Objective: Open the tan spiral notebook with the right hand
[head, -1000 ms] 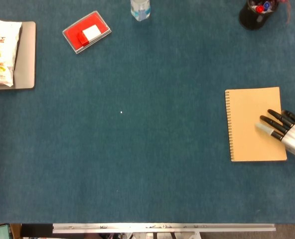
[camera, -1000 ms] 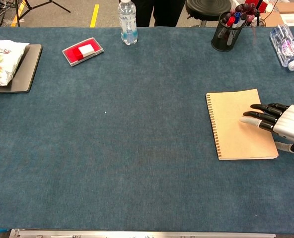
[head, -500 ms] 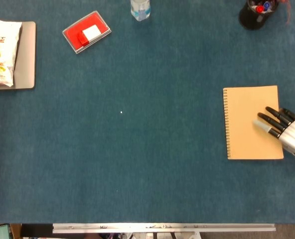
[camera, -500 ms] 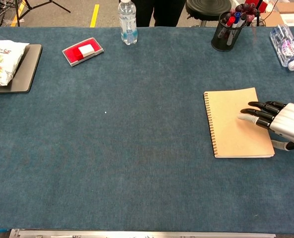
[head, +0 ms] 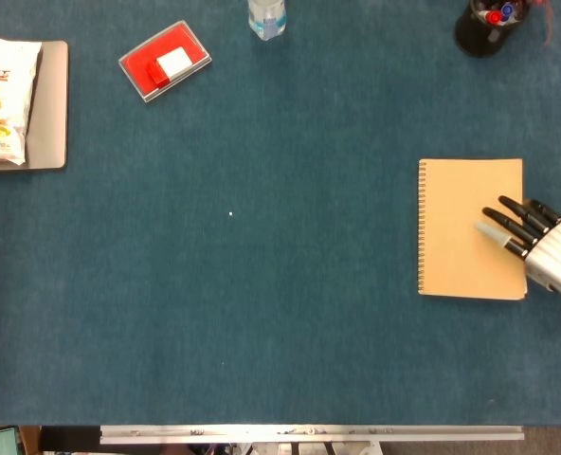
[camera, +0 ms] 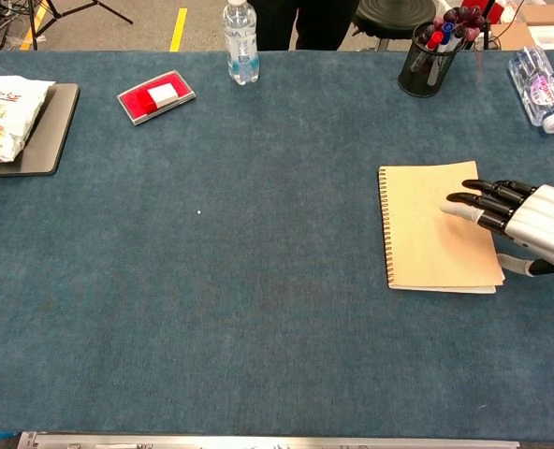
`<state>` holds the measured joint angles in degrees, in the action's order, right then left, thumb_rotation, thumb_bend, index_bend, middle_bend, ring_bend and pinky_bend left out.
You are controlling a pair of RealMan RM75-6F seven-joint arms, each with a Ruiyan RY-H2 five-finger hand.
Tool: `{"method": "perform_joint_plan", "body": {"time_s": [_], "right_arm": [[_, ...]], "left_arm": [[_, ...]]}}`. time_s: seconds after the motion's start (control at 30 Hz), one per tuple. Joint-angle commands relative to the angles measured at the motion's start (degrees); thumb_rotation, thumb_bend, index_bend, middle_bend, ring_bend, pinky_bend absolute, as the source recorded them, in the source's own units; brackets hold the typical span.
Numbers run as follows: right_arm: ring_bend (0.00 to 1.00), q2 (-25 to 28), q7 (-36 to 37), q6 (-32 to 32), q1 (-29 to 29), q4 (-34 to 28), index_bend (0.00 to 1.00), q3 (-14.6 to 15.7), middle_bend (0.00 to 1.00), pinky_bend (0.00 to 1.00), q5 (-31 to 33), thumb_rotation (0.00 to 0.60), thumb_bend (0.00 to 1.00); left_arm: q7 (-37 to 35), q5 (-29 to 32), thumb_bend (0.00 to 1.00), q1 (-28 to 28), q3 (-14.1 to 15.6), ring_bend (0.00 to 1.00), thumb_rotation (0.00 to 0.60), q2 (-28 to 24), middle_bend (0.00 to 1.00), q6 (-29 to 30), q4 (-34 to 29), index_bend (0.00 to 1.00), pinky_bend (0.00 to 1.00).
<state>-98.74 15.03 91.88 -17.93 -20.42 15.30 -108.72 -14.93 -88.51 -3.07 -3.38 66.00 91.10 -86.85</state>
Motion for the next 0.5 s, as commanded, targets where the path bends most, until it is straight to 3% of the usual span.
{"method": "perform_joint_plan", "body": {"time_s": [0.03, 0.5], "right_arm": [[0.05, -0.2, 0.2, 0.1, 0.0, 0.2, 0.08, -0.1, 0.12, 0.23, 0.1, 0.6, 0.28], [0.05, -1.3, 1.7, -0.4, 0.2, 0.5, 0.08, -0.4, 0.12, 0.23, 0.9, 0.6, 0.36]], "left_arm": [[0.0, 0.0, 0.02, 0.0, 0.0, 0.11, 0.6, 0.0, 0.26, 0.0, 0.0, 0.21, 0.37], [0.0, 0.0, 0.02, 0.1, -0.1, 0.11, 0.6, -0.1, 0.26, 0.2, -0.1, 0.21, 0.37]]}}
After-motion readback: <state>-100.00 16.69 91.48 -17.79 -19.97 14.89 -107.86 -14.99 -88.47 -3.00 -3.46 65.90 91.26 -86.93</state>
